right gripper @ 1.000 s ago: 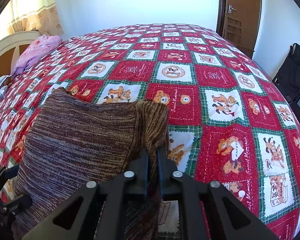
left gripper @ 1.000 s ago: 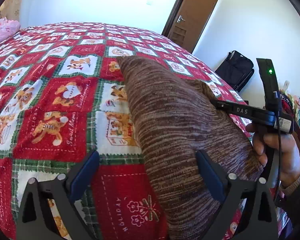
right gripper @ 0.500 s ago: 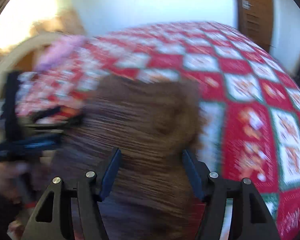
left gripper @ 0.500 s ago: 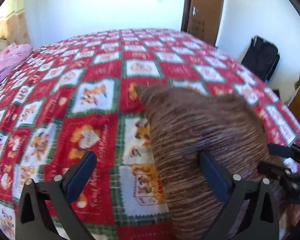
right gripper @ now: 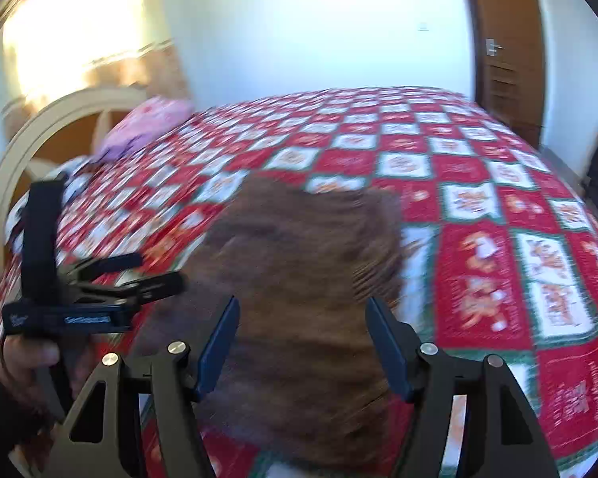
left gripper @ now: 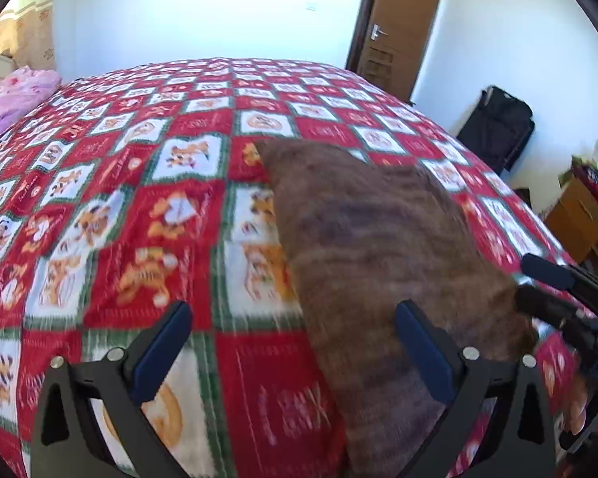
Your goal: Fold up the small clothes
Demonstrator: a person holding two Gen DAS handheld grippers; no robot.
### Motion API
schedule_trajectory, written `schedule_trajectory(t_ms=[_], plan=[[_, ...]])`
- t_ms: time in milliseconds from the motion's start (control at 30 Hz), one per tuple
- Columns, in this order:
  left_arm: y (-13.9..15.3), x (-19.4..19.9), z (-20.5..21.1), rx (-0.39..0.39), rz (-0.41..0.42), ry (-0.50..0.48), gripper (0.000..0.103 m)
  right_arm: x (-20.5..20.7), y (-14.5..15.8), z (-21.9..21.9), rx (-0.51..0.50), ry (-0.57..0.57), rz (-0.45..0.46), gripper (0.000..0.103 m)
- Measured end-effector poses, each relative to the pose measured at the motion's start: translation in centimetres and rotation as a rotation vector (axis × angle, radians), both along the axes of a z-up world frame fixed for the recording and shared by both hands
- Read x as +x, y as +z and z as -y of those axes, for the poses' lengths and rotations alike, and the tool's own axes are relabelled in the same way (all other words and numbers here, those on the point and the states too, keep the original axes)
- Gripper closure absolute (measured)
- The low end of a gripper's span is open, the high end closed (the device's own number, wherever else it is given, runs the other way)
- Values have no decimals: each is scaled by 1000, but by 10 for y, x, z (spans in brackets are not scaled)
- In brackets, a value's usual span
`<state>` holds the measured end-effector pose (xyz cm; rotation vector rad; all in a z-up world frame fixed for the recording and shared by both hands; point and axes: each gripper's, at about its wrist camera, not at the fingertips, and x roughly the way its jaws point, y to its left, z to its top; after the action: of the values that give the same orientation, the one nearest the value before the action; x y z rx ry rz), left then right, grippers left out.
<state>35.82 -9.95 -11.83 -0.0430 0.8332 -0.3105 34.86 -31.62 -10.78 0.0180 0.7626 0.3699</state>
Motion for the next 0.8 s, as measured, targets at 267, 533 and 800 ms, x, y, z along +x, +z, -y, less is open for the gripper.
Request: schedule_trajectory(t_ms=[267, 533, 800], plan=[[-17, -6, 12, 31, -32, -35, 0, -4, -43, -7, -97, 10, -87, 36], [-23, -7, 17, 43, -50, -59, 0, -9, -40, -10, -140, 28, -99, 36], [-17, -8, 15, 17, -43, -67, 0, 28, 2, 56, 127, -59, -81, 36]])
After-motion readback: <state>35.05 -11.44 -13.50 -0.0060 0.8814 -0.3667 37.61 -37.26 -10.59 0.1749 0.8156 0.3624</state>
